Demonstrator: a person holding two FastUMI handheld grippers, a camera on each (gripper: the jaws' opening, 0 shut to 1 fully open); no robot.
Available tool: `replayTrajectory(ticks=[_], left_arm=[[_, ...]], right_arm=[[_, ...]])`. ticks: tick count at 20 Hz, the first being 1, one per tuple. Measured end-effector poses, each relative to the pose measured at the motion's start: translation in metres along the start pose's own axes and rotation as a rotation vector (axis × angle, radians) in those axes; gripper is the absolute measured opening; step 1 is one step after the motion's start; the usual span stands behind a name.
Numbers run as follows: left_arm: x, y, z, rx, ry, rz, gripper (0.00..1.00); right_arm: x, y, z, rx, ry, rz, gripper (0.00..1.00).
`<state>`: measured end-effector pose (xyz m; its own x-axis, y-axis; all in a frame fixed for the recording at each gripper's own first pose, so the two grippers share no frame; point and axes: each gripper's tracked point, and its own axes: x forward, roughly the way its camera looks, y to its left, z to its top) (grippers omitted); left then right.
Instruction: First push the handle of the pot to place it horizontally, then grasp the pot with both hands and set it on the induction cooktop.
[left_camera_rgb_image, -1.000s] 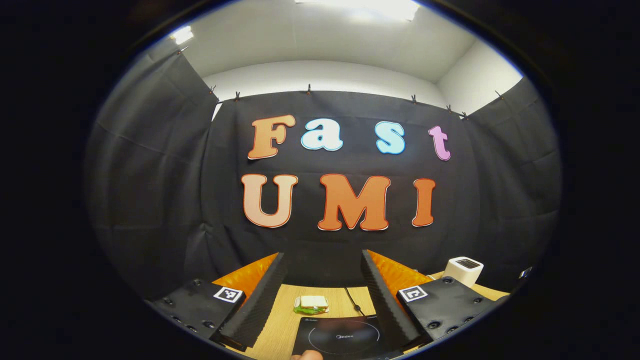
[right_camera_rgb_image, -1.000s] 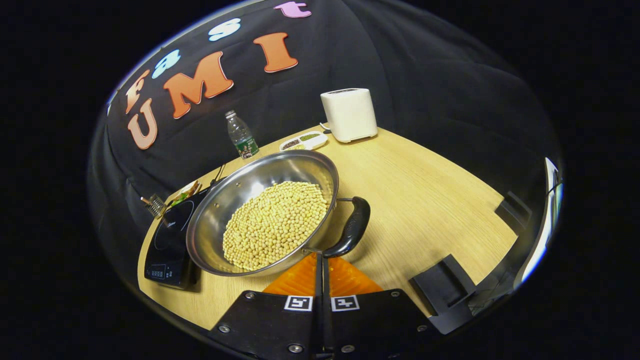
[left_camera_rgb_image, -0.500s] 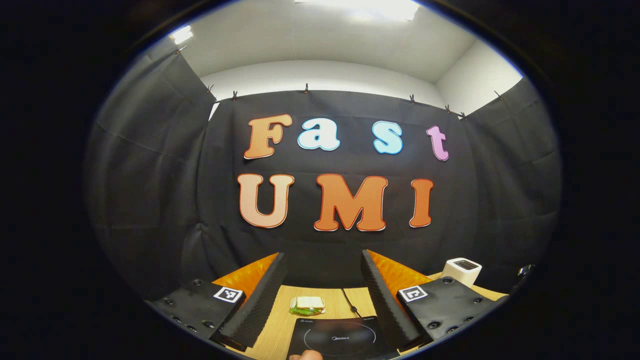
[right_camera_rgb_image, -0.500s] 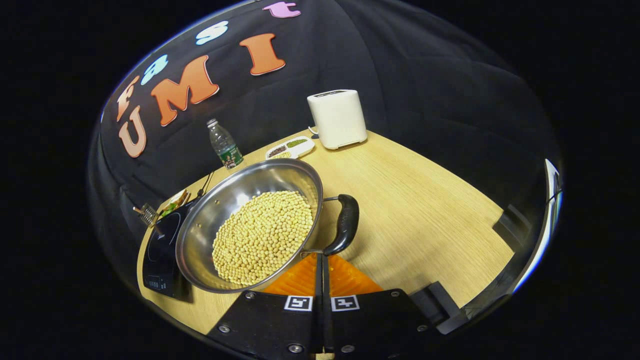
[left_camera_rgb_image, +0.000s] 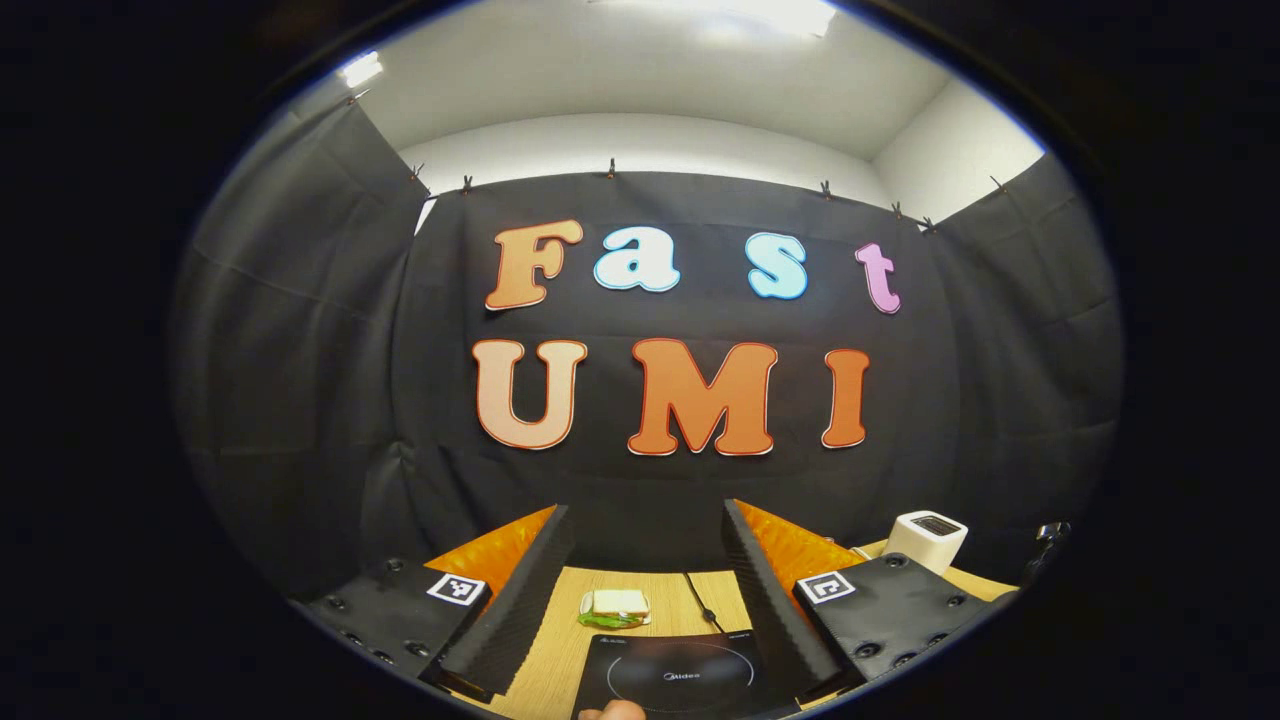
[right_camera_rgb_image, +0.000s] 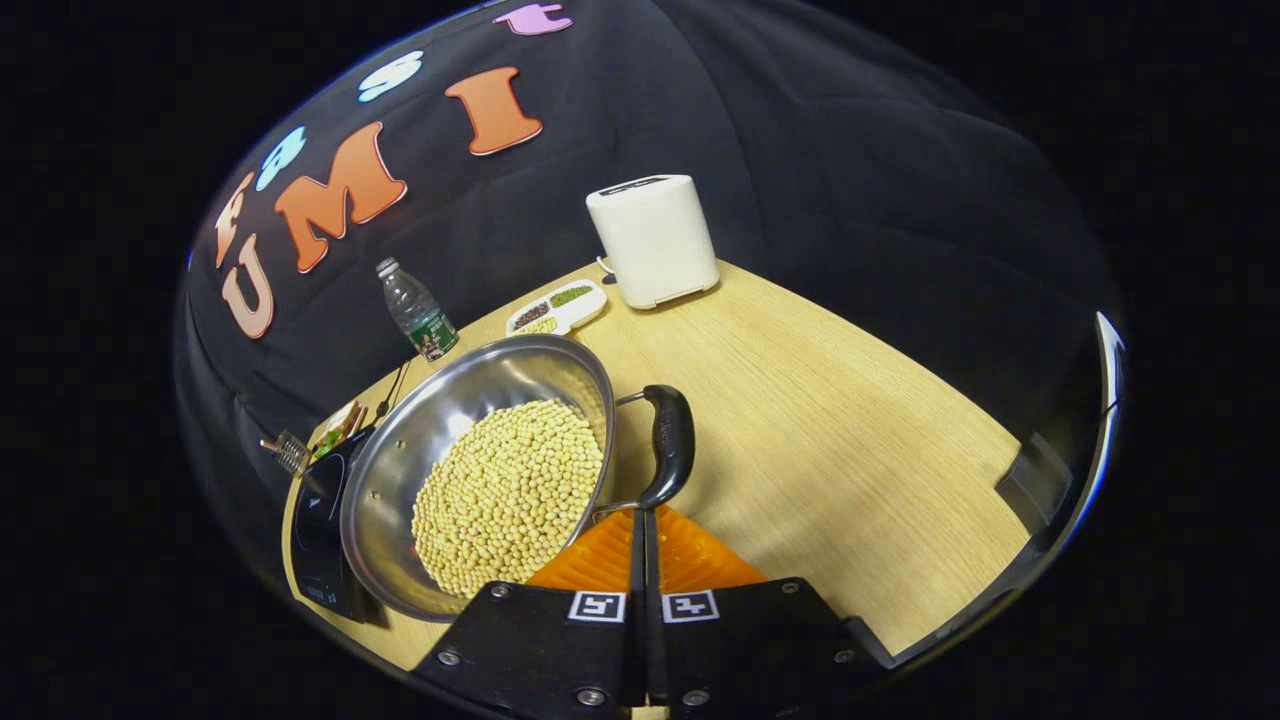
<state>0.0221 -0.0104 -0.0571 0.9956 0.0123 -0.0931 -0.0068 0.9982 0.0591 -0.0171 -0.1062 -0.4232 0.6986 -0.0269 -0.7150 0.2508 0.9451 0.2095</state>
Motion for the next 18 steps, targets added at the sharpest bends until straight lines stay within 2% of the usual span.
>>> replayTrajectory(ticks=[18], left_arm=[[0.021, -0.004, -0.019, -0.001, 0.034, 0.004, 0.98]], right_arm=[[0.047, -0.008, 0.039, 0.010, 0.021, -0.032, 0.00]])
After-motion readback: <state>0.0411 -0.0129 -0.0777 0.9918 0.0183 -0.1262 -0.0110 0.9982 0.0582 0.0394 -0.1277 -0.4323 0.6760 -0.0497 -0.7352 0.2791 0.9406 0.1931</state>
